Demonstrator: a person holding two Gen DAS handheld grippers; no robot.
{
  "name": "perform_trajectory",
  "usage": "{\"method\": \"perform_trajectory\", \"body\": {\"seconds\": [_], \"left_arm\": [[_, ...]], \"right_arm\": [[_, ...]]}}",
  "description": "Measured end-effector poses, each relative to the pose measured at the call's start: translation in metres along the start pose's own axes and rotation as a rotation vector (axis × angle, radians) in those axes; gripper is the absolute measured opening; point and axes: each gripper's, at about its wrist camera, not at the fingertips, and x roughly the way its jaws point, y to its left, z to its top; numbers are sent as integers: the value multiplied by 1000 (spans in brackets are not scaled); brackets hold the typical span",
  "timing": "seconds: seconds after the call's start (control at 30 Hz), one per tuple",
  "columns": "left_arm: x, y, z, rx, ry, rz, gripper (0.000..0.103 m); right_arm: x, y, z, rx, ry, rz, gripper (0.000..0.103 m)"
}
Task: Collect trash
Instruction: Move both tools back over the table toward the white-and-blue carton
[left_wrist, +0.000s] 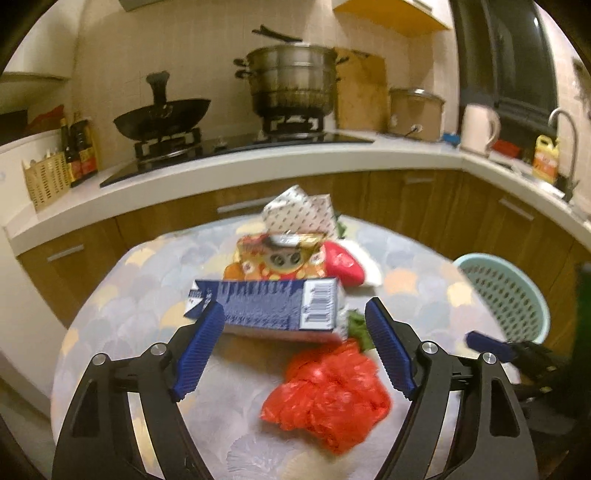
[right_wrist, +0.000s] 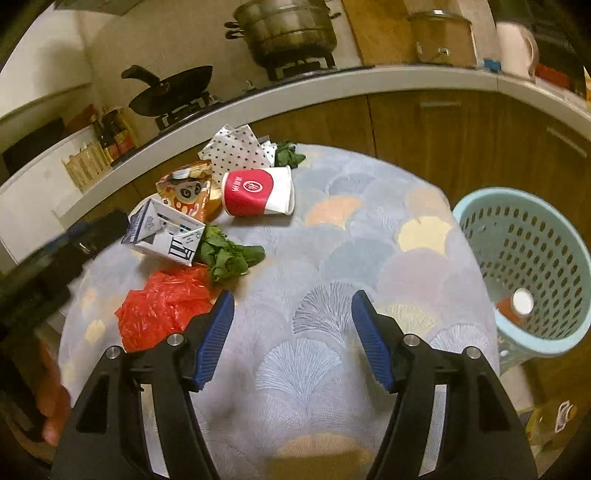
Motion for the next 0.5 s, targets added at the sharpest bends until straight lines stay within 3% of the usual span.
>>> {"method": "perform_trajectory", "body": {"seconds": [0.1, 0.27, 0.5], "left_arm": [[8, 3, -5, 11, 20, 47, 73], [2, 24, -8, -20, 12, 66, 70], [-28, 89, -17, -138, -5, 107, 69]], "right_arm": [[1, 0, 1, -9, -1, -2, 62], [3, 7, 0, -48, 1, -14, 62], [6, 8, 0, -54, 11, -24, 63]]}}
